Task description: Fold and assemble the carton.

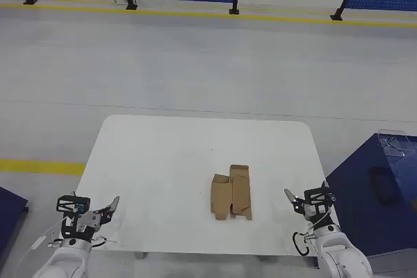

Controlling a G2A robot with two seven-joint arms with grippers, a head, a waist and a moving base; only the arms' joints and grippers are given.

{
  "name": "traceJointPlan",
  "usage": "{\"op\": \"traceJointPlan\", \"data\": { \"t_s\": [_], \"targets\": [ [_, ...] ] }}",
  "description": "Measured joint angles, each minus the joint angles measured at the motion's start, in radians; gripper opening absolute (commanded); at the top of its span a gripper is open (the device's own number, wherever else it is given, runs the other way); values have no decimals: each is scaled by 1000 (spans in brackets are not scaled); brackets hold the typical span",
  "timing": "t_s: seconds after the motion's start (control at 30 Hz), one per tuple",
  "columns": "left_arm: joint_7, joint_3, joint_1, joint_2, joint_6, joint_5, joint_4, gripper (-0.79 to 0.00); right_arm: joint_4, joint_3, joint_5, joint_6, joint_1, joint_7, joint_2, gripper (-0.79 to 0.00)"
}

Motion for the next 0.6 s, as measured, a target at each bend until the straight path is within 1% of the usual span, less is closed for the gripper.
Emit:
{"op": "traceJointPlan", "data": {
  "t_s": [0.27, 0.3, 0.33, 0.4, 0.5, 0.53, 0.6],
  "targets": [
    [0, 0, 0, 0, 0, 0, 0, 0, 0, 0, 0, 0, 0, 0, 0, 0],
    [-3, 1, -3, 0, -3, -3, -3, 0, 0, 0, 0, 0, 0, 0, 0, 0],
    [-26, 3, -22, -2, -19, -26, -12, 0, 0, 0, 0, 0, 0, 0, 0, 0],
    [-98, 9, -73, -5, -41, -111, -36, 0, 0, 0, 0, 0, 0, 0, 0, 0],
    [-263, 34, -151, -12, -61, -323, -101, 0, 0, 0, 0, 0, 0, 0, 0, 0],
    [-352, 47, -183, -15, -51, -420, -128, 0, 0, 0, 0, 0, 0, 0, 0, 0],
    [-529, 70, -244, -18, -20, -589, -156, 0, 0, 0, 0, 0, 0, 0, 0, 0]
  ]
}}
